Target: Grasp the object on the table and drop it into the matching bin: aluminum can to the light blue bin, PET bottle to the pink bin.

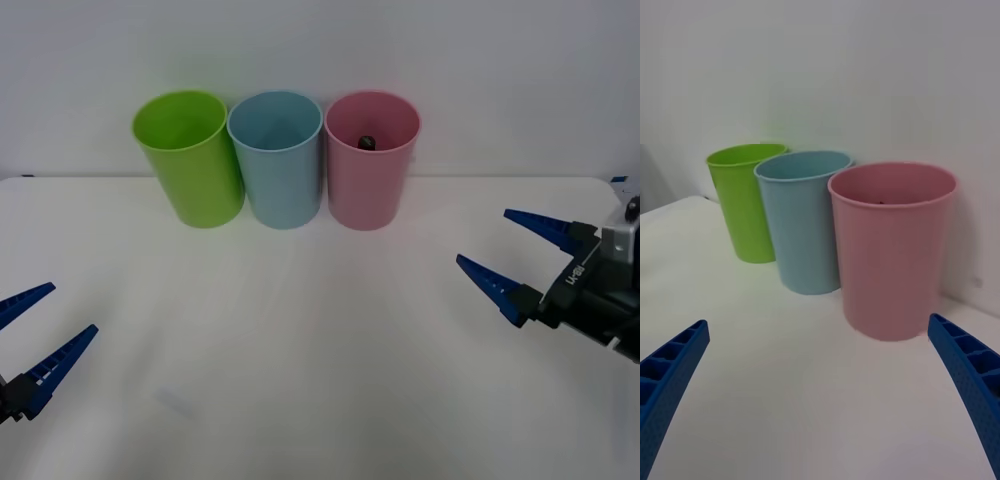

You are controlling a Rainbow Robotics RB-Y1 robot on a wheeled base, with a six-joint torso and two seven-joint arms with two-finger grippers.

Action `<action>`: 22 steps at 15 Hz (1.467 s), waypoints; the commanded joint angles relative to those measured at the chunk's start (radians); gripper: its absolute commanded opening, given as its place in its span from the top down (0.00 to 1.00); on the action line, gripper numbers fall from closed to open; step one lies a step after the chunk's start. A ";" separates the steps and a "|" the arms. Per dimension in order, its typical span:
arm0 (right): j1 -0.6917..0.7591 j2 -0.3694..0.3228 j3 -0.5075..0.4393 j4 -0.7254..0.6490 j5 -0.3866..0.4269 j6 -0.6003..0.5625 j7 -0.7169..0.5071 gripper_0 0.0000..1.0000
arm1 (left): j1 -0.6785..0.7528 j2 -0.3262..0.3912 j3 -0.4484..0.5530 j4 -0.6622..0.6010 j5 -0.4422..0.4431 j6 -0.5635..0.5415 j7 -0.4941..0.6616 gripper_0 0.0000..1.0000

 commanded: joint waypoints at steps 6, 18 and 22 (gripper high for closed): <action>0.144 0.095 -0.158 -0.002 0.001 -0.207 0.080 0.00 | 0.000 0.000 0.000 0.000 0.000 0.000 0.000 0.00; 0.267 0.131 -0.294 0.059 -0.013 -0.362 0.213 0.00 | 0.000 0.000 0.000 0.000 0.000 0.000 0.000 0.00; 0.264 0.128 -0.328 0.117 -0.030 -0.468 0.213 0.00 | 0.000 0.000 0.000 0.000 0.000 0.000 0.000 0.00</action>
